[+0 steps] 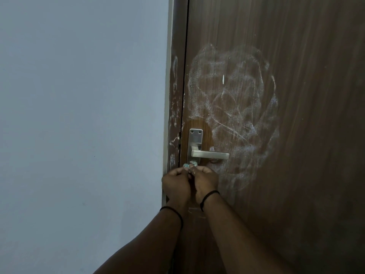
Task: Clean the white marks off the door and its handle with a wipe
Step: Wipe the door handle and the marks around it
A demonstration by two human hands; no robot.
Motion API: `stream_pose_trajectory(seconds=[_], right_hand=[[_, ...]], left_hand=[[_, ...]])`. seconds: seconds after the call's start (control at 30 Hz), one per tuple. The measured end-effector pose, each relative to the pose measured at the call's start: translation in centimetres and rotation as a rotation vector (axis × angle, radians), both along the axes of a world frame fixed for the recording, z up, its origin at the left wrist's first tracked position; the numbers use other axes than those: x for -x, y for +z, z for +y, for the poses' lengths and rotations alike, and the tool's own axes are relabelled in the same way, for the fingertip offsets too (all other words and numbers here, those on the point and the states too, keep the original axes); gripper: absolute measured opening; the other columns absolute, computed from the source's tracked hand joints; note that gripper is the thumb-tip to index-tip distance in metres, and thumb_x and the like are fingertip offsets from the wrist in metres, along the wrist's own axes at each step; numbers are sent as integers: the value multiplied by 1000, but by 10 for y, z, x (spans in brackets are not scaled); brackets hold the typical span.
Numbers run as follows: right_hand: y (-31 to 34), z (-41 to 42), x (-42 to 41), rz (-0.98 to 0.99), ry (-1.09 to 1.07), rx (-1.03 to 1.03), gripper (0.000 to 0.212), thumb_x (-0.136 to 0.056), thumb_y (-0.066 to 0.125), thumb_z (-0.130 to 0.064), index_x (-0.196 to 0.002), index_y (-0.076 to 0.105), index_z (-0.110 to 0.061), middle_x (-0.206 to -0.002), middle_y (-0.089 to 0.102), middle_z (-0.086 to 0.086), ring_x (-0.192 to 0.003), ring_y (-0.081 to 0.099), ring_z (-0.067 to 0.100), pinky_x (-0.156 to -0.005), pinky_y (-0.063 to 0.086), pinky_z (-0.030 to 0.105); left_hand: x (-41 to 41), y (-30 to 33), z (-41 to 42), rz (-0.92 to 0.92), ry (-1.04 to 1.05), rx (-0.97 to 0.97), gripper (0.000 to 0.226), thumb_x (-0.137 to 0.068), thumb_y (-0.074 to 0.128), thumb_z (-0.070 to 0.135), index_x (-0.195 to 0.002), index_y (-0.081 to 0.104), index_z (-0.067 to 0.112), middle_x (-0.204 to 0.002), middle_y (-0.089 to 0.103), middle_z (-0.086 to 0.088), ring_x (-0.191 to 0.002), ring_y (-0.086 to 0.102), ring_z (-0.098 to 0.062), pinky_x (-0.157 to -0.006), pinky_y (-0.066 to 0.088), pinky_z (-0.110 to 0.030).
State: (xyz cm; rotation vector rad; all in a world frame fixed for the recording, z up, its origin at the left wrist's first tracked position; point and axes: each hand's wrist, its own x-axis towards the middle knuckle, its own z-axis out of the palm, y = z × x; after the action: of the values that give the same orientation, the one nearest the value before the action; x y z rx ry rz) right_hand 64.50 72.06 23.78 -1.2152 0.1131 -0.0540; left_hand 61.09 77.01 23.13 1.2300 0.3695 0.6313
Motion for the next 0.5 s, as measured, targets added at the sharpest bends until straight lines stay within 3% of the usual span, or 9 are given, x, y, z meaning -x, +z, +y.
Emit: stream_pose_trajectory(seconds=[0.1,0.17,0.3,0.4,0.5], right_hand=[[9,0,2,-2,63,50,9,-90,69,-12,-91,74,-4,-91,75,16,-89,71,30,-85,59,47],[11,-5,4,7,138,71,17,-95,61,-16,-101,75,-8,-96,76,13,-94,71,29,-90,57,46],[8,-20,18,24,356,77,28,-99,52,-33,-100,76,-19,-93,78,6,-89,73,23,-83,59,40],[5,-28,22,-40,281,162,30,-99,52,-30,-95,77,-14,-95,77,11,-90,73,26,-84,59,43],[1,-37,21,-81,193,237,33,-100,45,-18,-93,75,-6,-92,76,13,-90,71,29,-74,60,38]], left_hand=[[11,5,-3,-47,22,-100,20,-96,58,11,-107,73,4,-98,74,-13,-95,70,-26,-89,57,-46],[16,12,-5,-84,24,-195,22,-97,57,14,-111,72,6,-102,74,-10,-97,69,-22,-90,56,-41],[13,24,-5,-54,116,-343,22,-95,58,11,-113,71,8,-105,73,-9,-97,67,-20,-90,56,-40],[5,30,-8,-69,230,-413,19,-92,60,5,-105,73,6,-100,72,-11,-91,68,-25,-84,57,-40],[-7,47,-12,-133,357,-481,17,-88,62,2,-99,75,7,-96,71,-10,-89,65,-22,-76,51,-27]])
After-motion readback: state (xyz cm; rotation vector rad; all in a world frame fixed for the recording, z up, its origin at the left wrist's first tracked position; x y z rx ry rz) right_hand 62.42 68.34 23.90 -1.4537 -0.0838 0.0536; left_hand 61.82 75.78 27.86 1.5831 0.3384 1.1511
